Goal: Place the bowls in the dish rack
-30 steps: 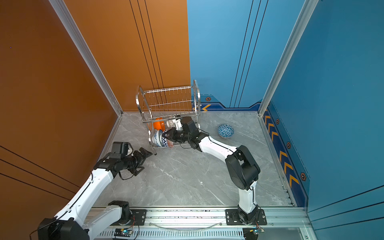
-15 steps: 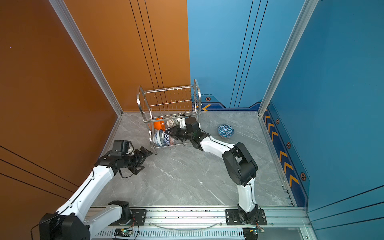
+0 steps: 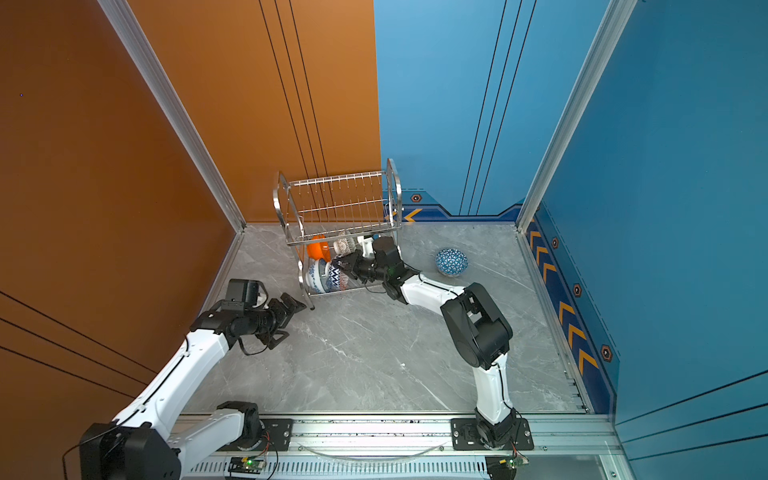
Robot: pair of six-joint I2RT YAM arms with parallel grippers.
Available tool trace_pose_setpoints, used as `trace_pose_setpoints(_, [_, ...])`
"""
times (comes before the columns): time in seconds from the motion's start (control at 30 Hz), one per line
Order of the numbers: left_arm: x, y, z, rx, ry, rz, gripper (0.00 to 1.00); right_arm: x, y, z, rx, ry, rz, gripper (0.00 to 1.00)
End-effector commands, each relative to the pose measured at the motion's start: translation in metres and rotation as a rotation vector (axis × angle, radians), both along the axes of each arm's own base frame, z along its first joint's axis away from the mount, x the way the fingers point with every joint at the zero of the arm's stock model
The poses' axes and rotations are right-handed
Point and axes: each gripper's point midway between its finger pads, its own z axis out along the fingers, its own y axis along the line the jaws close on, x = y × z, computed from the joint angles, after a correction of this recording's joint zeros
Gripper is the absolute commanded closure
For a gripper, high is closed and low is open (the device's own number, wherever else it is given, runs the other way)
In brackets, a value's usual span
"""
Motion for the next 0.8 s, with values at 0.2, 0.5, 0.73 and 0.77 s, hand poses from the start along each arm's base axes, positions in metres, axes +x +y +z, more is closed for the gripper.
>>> trace_pose_setpoints(0.2, [-0.002,0.0,0.007,-0.006,-0.002,-0.013,0.02,0.025,0.01,0.007,0.061,-0.036,-0.007,1.0])
trace_pose_setpoints(0.5, [-0.002,0.003,0.005,-0.001,0.007,-0.011,0.02,0.033,0.02,-0.003,0.078,-0.018,0.01,1.0])
trace_pose_setpoints(0.73, [0.001,0.004,0.005,0.004,0.009,-0.007,0.02,0.034,0.028,-0.006,0.098,-0.006,0.03,1.0])
trace_pose_setpoints(0.77, [0.001,0.004,0.005,0.004,0.01,-0.008,0.02,0.034,0.029,-0.006,0.101,-0.005,0.031,1.0])
